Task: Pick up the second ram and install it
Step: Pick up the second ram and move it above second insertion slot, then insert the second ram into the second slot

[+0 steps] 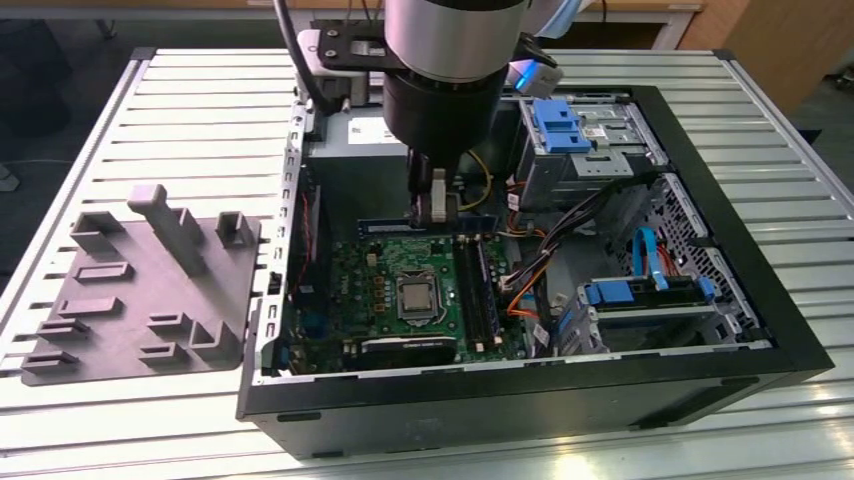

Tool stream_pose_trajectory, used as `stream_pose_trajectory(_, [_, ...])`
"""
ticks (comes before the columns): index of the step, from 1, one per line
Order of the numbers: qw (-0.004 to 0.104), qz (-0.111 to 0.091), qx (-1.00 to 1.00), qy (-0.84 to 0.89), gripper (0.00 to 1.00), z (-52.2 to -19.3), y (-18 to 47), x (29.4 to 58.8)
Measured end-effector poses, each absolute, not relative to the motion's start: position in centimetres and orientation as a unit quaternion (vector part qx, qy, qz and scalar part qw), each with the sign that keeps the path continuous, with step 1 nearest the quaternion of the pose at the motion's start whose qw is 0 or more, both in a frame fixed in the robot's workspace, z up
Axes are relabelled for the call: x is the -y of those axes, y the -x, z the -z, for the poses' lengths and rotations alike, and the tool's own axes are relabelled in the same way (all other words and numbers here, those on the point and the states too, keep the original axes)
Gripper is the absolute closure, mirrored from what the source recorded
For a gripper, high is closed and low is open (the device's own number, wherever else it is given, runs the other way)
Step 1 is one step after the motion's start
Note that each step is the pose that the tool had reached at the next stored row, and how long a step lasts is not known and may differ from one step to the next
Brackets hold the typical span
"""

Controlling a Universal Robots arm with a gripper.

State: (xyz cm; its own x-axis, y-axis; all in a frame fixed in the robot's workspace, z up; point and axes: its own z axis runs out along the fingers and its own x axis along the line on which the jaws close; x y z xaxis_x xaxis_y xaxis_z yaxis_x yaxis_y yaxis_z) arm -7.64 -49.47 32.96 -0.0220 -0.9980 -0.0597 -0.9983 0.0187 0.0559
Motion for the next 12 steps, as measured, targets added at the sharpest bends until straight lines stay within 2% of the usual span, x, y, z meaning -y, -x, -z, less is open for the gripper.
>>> stream_pose_trajectory(12, [0.001, -0.041, -0.714, 0.699, 0.88, -32.39, 7.5, 49.47])
